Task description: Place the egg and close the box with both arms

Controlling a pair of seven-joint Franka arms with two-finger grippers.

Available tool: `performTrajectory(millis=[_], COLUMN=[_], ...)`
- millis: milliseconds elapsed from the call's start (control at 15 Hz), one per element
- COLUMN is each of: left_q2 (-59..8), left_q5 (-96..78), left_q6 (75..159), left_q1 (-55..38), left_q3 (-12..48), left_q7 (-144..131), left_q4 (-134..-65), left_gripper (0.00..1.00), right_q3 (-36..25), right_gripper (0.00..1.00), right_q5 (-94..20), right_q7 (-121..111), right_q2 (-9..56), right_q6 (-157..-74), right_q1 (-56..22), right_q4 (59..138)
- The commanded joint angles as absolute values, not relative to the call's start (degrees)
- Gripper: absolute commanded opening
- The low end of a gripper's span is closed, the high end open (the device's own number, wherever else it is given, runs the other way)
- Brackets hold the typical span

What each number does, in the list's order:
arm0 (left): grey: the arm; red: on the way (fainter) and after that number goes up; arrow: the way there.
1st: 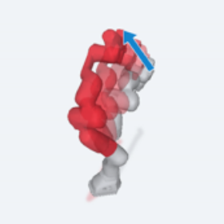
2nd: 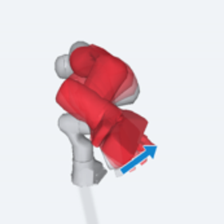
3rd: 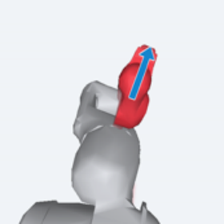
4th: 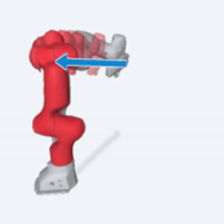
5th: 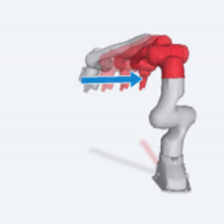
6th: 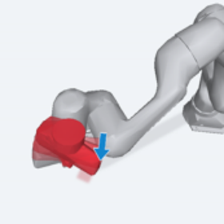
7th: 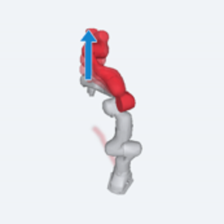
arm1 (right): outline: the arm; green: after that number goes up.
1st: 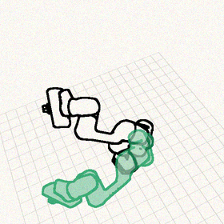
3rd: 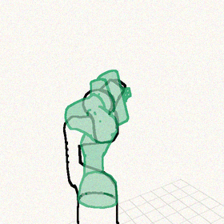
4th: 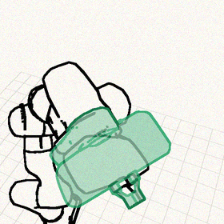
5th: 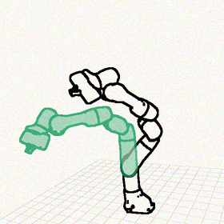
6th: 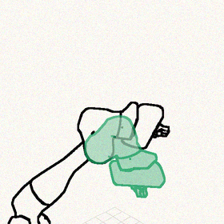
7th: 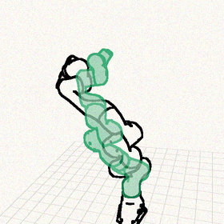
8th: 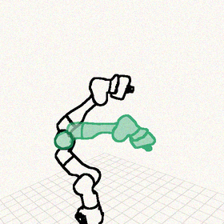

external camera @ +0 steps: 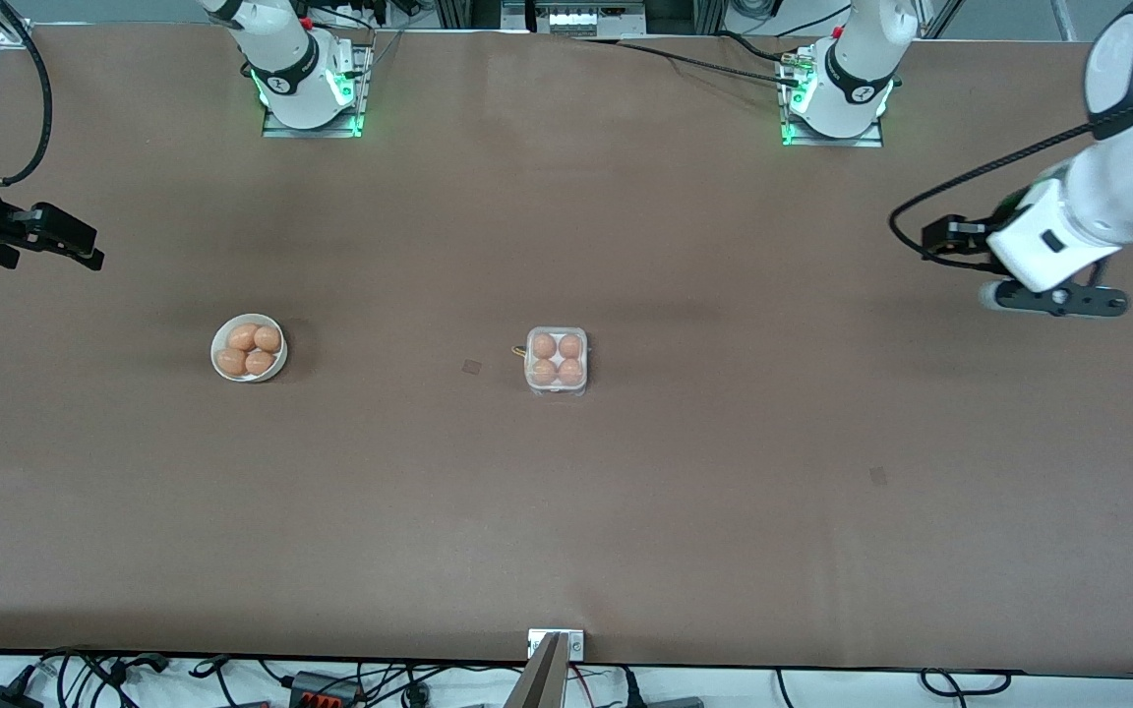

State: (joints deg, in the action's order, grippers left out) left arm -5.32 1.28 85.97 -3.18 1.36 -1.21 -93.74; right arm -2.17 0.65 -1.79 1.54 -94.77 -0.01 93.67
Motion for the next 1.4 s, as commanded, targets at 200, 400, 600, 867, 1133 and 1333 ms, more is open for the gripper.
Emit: performTrajectory(millis=[200,400,600,867,1133,1333], left_q2=[-7.1,-7.1,-5.2,0.2,2.0,2.0], left_q5=[-0.7,-0.5,-1.0,-0.9,-0.4,-0.4], left_q6=[86.8,88.3,92.4,101.6,101.3,99.3], left_q1=[-1.2,0.8,1.8,1.9,2.4,2.4], left_q3=[1.7,1.7,1.8,2.1,2.5,2.6], left_q7=[-1.7,-3.8,-3.8,-4.0,-5.0,-4.9], left_q4=[-89.8,-89.7,-91.4,-99.9,-102.1,-101.8], left_gripper=[1.0,1.0,1.0,1.0,1.0,1.0], right_q3=[-1.7,-1.7,-1.7,-1.7,-1.7,-1.7], right_gripper=[1.0,1.0,1.0,1.0,1.0,1.0], right_q5=[0.4,0.4,0.4,0.4,0.7,0.7], right_q7=[-2.5,-2.4,-2.1,-2.1,-2.0,-2.0], right_q2=[0.3,0.3,0.3,0.4,0.4,0.4], right_q6=[-94.2,-94.1,-93.2,-93.3,-93.3,-93.3], right_q1=[0.4,0.4,0.4,0.4,0.4,0.3], right_q4=[94.3,94.4,94.4,94.5,94.5,94.5])
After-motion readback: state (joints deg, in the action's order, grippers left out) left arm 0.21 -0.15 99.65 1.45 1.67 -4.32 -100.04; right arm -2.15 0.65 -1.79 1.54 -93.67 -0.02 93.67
